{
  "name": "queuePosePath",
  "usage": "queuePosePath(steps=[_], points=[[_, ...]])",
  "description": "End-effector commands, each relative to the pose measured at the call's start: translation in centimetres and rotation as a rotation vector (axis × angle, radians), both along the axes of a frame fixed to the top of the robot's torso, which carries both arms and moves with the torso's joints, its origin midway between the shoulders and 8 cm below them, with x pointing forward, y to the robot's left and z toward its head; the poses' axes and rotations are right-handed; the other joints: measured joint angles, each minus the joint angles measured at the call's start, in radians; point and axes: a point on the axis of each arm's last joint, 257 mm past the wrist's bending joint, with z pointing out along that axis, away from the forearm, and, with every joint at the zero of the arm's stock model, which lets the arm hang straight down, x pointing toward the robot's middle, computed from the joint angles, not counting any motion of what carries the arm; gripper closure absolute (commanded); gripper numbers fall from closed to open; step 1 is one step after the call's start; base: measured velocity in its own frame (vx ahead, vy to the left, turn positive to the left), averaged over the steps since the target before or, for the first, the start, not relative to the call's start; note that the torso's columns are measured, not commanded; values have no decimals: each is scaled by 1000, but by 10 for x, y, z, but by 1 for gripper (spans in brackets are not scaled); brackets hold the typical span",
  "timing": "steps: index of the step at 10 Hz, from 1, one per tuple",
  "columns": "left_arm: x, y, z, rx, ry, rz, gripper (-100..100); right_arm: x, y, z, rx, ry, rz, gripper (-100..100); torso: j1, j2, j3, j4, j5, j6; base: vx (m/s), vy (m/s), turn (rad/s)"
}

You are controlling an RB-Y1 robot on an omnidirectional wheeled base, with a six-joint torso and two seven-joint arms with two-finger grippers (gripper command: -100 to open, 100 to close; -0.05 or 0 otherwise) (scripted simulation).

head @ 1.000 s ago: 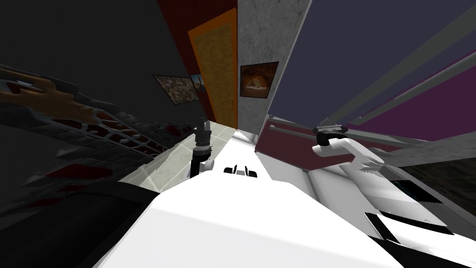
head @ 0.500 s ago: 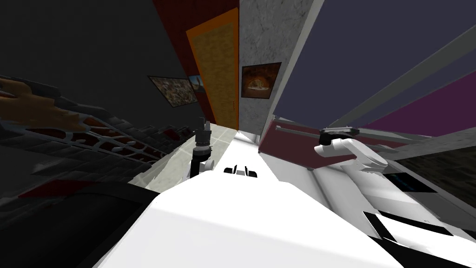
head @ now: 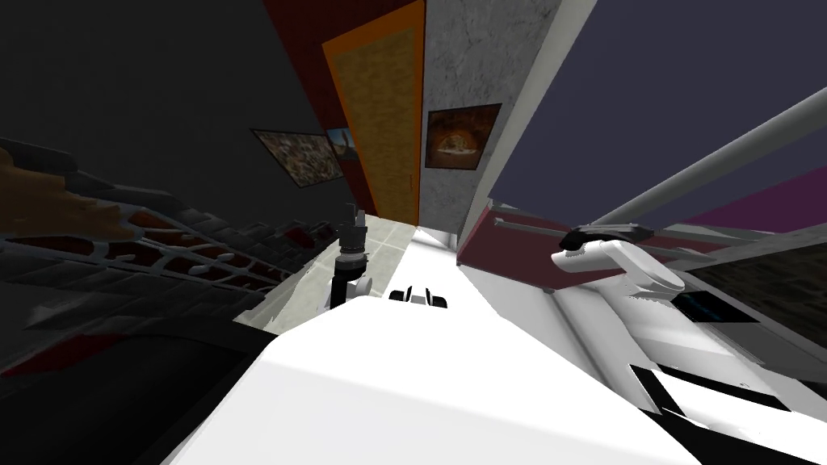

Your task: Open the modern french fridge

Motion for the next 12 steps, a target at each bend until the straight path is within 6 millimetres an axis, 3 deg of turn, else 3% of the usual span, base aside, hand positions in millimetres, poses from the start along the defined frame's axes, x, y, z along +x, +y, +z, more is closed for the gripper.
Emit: queuePosePath(steps=[1,2,8,12], points=[[0,0,0,0,0,0,0,-1,0,6,-29,-20,26,100,-9,1,0,1,0,-3,177,125,-293],[0,0,0,0,0,0,0,4,4,7,-21,-38,51,100,-9,-5,-4,1,1,5,286,107,-376],[0,0,0,1,1,0,0,18,24,28,-71,-102,198,100,8,8,5,5,6,2,297,89,-419],[0,0,0,1,0,0,0,28,41,35,-85,-123,298,100,5,12,8,9,6,8,179,104,-331]])
